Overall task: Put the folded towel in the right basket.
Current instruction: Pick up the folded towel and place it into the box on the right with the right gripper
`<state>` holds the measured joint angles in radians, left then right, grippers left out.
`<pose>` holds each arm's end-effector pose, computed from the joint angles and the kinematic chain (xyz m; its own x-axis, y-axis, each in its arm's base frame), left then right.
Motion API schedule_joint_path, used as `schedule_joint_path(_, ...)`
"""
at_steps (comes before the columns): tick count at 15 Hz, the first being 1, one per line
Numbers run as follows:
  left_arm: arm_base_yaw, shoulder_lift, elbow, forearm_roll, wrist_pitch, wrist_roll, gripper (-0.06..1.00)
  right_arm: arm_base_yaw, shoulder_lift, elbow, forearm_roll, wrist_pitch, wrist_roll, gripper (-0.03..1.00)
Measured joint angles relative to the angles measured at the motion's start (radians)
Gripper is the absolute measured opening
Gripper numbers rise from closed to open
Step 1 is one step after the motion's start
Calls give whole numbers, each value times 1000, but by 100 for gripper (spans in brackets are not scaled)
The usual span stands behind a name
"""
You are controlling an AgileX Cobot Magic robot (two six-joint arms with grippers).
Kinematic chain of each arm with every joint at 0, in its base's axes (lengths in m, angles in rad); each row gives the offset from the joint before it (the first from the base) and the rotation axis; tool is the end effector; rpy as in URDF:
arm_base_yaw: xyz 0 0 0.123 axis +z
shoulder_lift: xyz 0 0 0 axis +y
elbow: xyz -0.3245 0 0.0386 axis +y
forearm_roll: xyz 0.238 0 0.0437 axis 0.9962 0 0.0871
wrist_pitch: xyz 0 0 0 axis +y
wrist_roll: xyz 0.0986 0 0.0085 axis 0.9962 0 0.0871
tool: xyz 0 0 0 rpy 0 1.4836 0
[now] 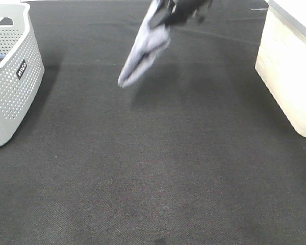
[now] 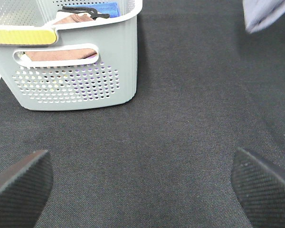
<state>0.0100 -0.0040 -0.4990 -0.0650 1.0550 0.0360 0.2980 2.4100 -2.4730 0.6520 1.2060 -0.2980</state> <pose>-0.0488 -0.0061 0.2690 -0.4473 -0.0006 -0.8944 0.0423 0.9989 -0.0218 0.5072 0.2145 0.3022 -0.7720 -0.2648 -0.5778 -0.5721 0.6857 0.4501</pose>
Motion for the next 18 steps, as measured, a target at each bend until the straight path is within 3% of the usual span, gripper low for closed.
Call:
schedule_joint_path(5,0,0,0,0,0,0,97,-53,-143,-40,-103,14,54,7)
schedule_joint_path(13,0,0,0,0,0,0,97,-410,-335,-41,-211,16,110,7)
schedule_joint_path(18,0,0,0,0,0,0,97,-491,-336,56,-418,18,153,7)
